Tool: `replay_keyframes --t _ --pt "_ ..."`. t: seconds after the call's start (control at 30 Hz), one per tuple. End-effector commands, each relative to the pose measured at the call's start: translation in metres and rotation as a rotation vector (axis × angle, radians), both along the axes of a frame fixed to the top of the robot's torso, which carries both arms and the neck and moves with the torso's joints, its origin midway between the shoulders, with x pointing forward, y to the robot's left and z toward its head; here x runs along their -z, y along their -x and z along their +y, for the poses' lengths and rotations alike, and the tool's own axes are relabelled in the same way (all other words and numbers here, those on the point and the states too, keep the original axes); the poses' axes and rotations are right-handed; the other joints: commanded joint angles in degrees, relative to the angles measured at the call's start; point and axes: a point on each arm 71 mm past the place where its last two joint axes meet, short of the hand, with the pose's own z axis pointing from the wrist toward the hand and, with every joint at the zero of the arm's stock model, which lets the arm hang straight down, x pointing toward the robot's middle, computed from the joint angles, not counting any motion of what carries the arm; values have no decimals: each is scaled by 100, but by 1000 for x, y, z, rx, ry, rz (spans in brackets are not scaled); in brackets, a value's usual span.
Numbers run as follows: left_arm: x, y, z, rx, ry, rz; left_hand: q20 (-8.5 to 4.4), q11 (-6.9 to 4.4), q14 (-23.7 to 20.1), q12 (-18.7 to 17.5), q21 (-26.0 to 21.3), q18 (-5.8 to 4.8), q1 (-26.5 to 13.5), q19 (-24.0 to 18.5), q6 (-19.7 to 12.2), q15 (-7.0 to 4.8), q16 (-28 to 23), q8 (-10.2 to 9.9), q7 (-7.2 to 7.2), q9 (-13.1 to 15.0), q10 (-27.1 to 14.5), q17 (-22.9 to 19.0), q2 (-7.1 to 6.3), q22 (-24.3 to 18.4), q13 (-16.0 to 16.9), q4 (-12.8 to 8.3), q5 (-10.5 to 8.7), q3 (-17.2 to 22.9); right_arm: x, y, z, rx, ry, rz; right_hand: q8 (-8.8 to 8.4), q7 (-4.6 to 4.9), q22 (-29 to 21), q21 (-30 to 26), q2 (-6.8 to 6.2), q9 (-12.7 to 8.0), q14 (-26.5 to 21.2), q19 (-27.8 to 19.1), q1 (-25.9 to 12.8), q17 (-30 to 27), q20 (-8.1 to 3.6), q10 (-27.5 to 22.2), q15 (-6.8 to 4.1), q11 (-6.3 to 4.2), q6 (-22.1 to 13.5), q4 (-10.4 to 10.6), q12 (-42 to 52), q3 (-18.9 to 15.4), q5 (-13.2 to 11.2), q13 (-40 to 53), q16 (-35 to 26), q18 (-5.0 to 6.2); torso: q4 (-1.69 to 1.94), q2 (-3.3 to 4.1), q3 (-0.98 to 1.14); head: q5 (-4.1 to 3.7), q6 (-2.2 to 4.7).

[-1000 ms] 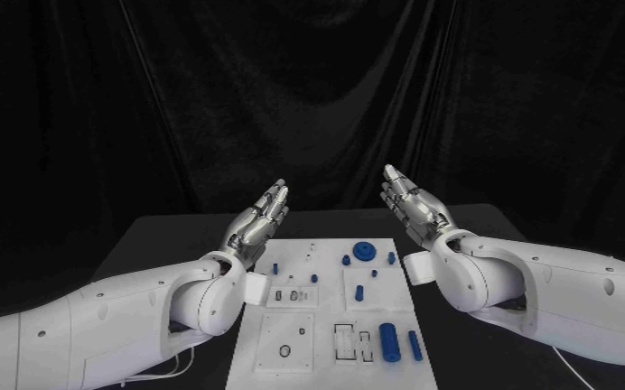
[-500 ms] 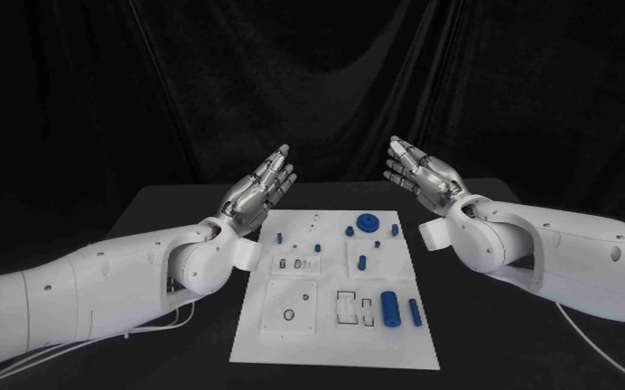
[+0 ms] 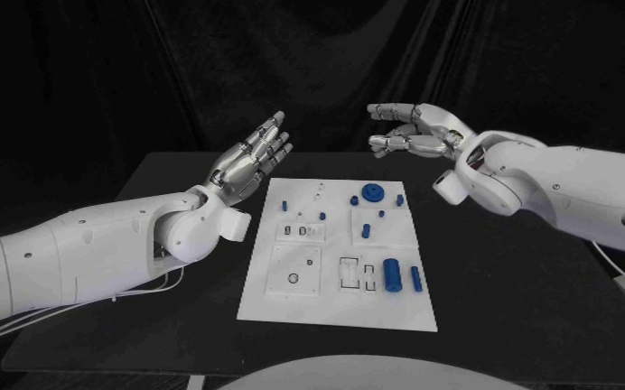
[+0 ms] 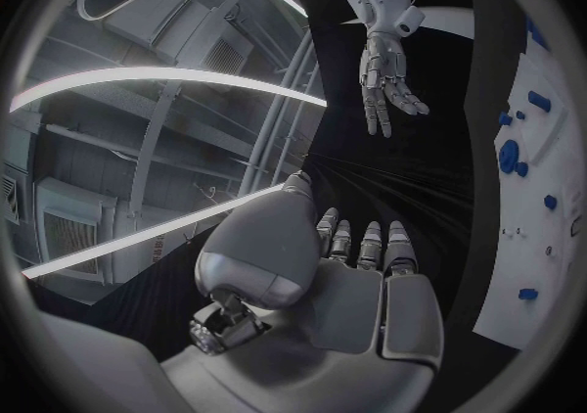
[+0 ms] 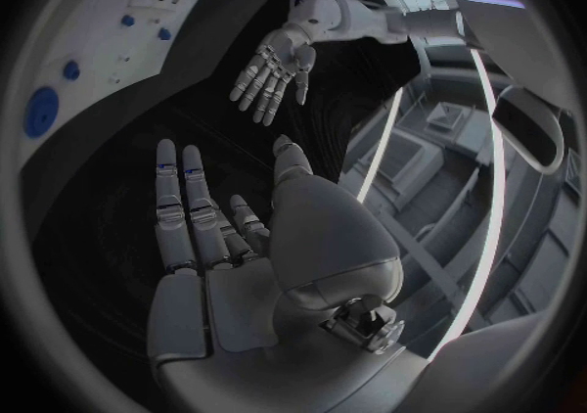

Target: Assemble the parts on the task board

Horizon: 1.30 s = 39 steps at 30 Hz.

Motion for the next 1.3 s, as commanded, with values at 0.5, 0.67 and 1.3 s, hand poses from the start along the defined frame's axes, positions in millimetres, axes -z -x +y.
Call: replay_keyframes --t 0.5,0.67,1.3 --pt "-34 10 21 2 -80 -293 279 259 8 -34 -4 -6 599 35 564 66 -21 122 212 53 12 -8 -69 13 -1 -3 474 13 -41 0 22 -132 928 -620 286 -220 251 752 -577 155 3638 3383 627 548 -1217 3749 -1162 -863 3059 -641 -226 1173 -1093 118 473 114 77 349 -11 57 -296" --pt "-39 11 26 -3 -92 -309 293 268 8 -33 -2 -6 639 38 570 79 -21 118 220 52 17 -8 -62 14 0 -1 532 19 -44 -1 24 -126 984 -660 70 -370 678 1321 -803 180 3555 3513 559 1216 -1318 3920 -1276 -951 3092 -670 -615 1599 -1246 127 1769 80 157 557 -21 -15 -296" --pt "-43 15 32 4 -93 -306 337 364 8 -30 -4 -15 732 36 630 137 -21 115 310 59 24 -8 -27 12 2 -1 624 43 -31 -3 32 -152 980 -691 -137 -219 1673 2374 -1176 177 3348 2942 276 2196 -1289 4056 -1255 -922 3147 -285 -697 2069 -1543 145 2989 89 405 1121 -59 -418 246"
